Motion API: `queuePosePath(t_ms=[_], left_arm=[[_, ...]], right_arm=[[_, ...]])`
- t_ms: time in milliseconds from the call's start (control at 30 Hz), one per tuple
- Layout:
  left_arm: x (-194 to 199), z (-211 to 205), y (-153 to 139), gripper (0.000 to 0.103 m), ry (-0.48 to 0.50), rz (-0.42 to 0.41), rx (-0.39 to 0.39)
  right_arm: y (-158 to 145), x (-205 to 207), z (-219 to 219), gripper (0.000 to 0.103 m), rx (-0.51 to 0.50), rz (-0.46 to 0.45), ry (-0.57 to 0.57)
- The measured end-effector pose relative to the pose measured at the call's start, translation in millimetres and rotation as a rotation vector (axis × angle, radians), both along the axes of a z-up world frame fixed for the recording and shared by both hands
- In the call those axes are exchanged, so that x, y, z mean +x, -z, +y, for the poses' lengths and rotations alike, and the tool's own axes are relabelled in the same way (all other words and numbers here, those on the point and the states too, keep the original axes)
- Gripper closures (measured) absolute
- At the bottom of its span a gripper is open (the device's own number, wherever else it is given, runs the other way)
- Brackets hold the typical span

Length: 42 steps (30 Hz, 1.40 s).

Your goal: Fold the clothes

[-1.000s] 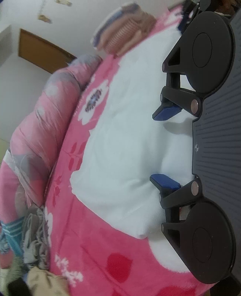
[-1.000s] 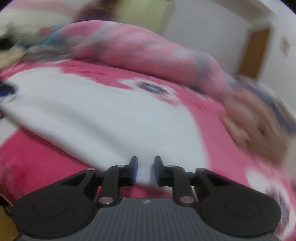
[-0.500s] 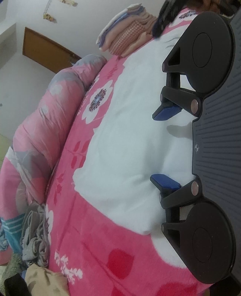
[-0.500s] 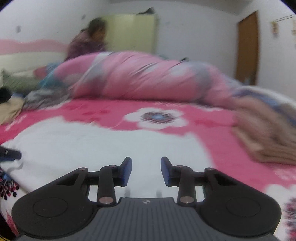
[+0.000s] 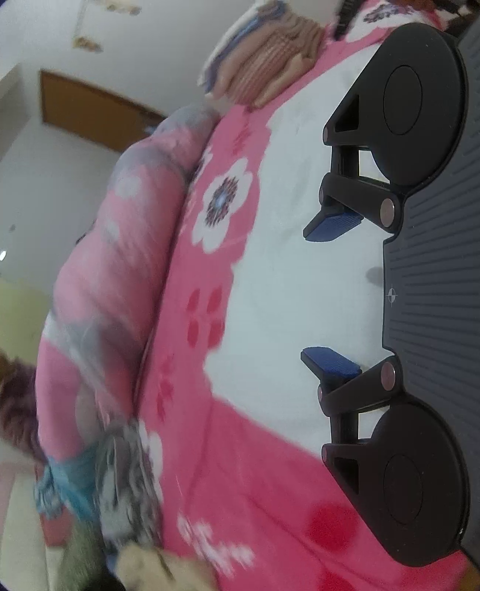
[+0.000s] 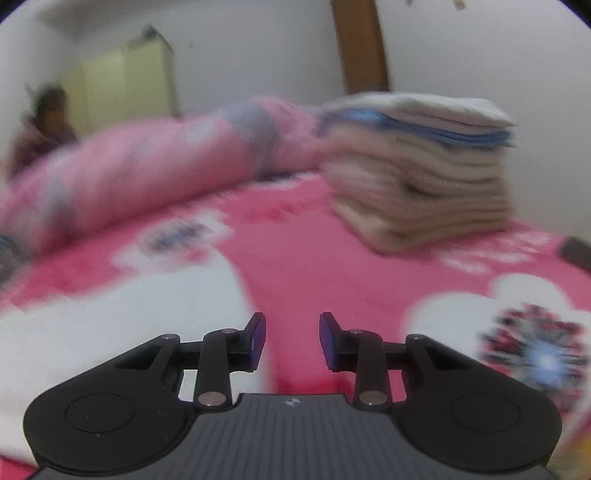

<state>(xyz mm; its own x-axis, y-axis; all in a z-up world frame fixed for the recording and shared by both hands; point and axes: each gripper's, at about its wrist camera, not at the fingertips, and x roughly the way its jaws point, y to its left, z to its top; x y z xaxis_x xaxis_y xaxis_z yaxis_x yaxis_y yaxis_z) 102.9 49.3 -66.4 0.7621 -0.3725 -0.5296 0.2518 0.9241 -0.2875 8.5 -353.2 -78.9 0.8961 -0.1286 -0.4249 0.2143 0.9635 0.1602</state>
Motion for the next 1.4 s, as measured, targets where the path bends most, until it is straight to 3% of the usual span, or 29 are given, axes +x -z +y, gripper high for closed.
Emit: queuePosePath(t_ms=[100,167,267,333,467,533,667,700,733,833,900,933,1000,1067,1133,1233,1300,1400], left_arm=[[32,-30,9,0.04,0.016,0.025,0.066],[51,-31,21,0.045,-0.034,0.061,0.089],[74,-23,33,0.052,-0.12,0.107,0.104],[79,-2,31,0.052,-0.169,0.12,0.062],[85,34,22,0.049,-0.266,0.123,0.037],[92,39,18,0.049,-0.27,0.119,0.044],[106,16,13,0.047,-0.217,0.092,0.068],[111,8,12,0.047,-0.204,0.092,0.067],[117,0,13,0.047,-0.196,0.102,0.066],[142,-14,23,0.047,-0.238,0.175,0.087],[152,-14,30,0.05,-0.279,0.175,0.111],[155,-11,32,0.05,-0.295,0.167,0.118],[160,-5,32,0.05,-0.335,0.147,0.127],[159,2,25,0.049,-0.387,0.118,0.128],[152,0,19,0.048,-0.386,0.102,0.13],[141,-7,10,0.048,-0.368,0.085,0.132],[134,-11,4,0.047,-0.355,0.073,0.133],[116,-22,-1,0.045,-0.302,0.087,0.14]], right_arm=[[-4,25,26,0.069,0.013,-0.021,-0.143],[5,50,45,0.07,0.025,0.019,-0.243],[21,78,46,0.072,0.084,0.086,-0.275],[17,82,33,0.103,0.13,0.076,-0.255],[8,90,7,0.103,0.22,0.057,-0.215],[4,94,-6,0.101,0.265,0.047,-0.195],[-4,101,-32,0.098,0.355,0.028,-0.154],[-6,103,-38,0.093,0.377,0.023,-0.143],[-7,112,-38,0.087,0.412,0.028,-0.172],[1,155,-33,0.083,0.492,0.101,-0.265],[18,183,-38,0.083,0.467,0.195,-0.209],[22,187,-45,0.091,0.434,0.204,-0.143],[24,185,-59,0.094,0.365,0.172,0.002],[22,178,-68,0.09,0.262,0.123,0.157],[13,165,-64,0.09,0.173,0.062,0.21],[-3,149,-39,0.088,0.19,-0.007,0.031],[-2,149,-8,0.081,0.188,0.027,-0.138],[4,151,41,0.082,0.184,0.102,-0.394]])
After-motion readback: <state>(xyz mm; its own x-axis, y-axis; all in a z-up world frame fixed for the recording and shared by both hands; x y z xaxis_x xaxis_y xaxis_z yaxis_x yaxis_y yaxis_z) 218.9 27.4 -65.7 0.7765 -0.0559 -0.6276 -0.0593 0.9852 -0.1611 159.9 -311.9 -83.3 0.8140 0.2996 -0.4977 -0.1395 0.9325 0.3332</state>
